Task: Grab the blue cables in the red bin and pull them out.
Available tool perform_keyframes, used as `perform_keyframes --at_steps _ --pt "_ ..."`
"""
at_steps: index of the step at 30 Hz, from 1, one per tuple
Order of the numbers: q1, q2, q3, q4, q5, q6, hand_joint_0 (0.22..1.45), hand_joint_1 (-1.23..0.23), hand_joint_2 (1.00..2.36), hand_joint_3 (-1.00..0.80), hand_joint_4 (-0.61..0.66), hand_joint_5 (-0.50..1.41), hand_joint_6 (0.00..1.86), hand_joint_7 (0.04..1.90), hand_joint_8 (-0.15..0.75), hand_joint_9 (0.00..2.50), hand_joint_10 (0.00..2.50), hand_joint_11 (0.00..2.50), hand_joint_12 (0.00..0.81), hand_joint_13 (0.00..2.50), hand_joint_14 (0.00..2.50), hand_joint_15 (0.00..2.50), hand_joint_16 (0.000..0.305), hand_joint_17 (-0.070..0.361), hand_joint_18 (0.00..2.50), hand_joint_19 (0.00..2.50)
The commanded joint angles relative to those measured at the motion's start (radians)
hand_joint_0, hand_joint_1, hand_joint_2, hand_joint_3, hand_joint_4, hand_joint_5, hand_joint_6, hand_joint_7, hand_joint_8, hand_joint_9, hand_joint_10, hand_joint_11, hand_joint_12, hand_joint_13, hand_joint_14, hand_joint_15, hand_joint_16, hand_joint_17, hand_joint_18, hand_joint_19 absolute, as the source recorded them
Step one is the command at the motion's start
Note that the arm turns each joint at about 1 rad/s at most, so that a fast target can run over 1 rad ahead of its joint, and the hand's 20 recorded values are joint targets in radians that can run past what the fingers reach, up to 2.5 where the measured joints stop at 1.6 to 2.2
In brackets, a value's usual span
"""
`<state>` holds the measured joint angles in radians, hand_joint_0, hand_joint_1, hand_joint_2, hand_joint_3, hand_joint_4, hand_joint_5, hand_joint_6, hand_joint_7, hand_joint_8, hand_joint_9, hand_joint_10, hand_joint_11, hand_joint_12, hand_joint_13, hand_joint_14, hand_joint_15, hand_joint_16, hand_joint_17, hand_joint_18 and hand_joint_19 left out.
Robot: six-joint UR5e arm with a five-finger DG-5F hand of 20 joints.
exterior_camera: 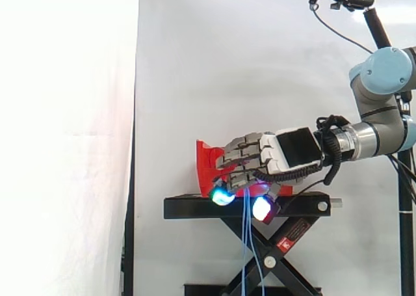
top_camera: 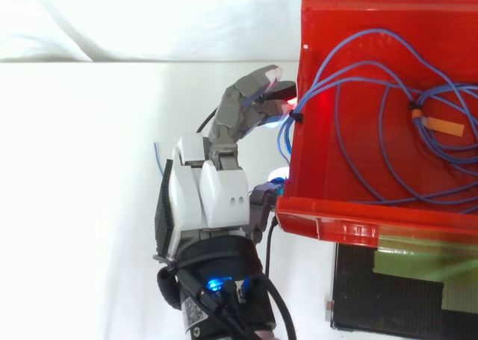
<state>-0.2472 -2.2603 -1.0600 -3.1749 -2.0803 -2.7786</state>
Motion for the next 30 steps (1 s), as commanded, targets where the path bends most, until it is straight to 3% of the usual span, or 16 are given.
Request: perform_keyframes --at_steps 1,8,15,22,30 --pt "0.000 0.001 0.000 -0.002 0.002 0.001 0.82 -0.85 1.00 -1.00 0.26 0.73 0.26 0.64 0.269 0.81 0.02 0.55 0.329 0.62 0.02 0.45 0.043 0.097 0.47 0.64" --pt "-0.003 0.001 0.000 -0.025 0.003 0.047 0.82 -0.84 1.00 -1.00 0.26 0.75 0.24 0.66 0.272 0.81 0.02 0.55 0.331 0.63 0.02 0.45 0.043 0.097 0.47 0.64" --pt "-0.004 0.001 0.014 -0.028 0.000 0.047 0.82 -0.84 1.00 -1.00 0.26 0.76 0.26 0.65 0.269 0.82 0.02 0.55 0.330 0.63 0.02 0.45 0.043 0.096 0.47 0.64" --pt "-0.004 0.001 0.015 -0.030 -0.001 0.047 0.83 -0.84 1.00 -1.00 0.24 0.78 0.40 0.60 0.272 0.86 0.02 0.55 0.328 0.64 0.02 0.45 0.043 0.096 0.48 0.64" --pt "-0.004 0.001 0.023 -0.028 -0.003 0.046 0.83 -0.84 1.00 -1.00 0.24 0.79 0.39 0.61 0.270 0.87 0.02 0.56 0.325 0.64 0.02 0.46 0.042 0.095 0.48 0.64"
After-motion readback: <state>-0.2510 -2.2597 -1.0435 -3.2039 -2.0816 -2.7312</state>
